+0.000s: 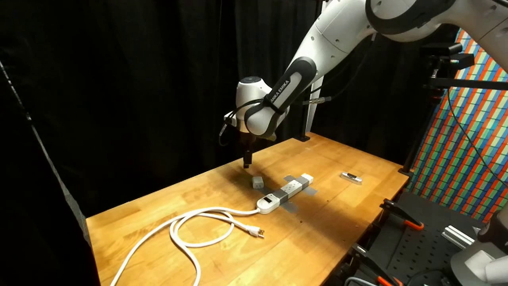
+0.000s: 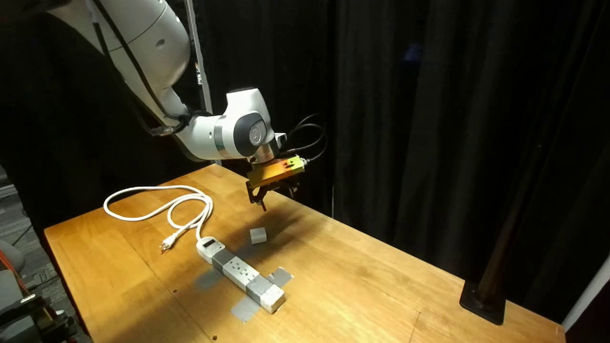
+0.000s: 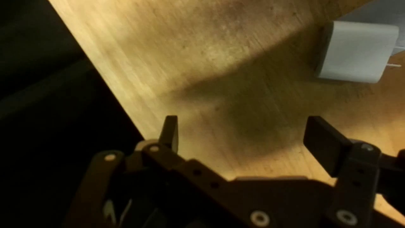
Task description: Put the charging adapter on the extension cable
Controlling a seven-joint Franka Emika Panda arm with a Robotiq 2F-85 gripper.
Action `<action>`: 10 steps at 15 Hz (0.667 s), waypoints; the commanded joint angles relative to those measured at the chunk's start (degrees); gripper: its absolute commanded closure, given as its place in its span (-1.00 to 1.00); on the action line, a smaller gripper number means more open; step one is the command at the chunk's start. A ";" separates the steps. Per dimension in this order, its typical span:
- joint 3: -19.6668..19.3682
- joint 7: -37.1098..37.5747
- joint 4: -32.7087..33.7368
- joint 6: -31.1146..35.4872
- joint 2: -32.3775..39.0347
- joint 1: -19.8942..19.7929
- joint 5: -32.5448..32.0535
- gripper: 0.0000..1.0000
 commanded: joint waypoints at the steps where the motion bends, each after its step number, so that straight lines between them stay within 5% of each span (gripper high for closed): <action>1: 5.58 -12.93 -1.50 0.45 1.83 -4.15 3.00 -1.00; 10: 11.98 -43.98 -6.98 -10.37 -1.41 -8.73 9.15 -1.00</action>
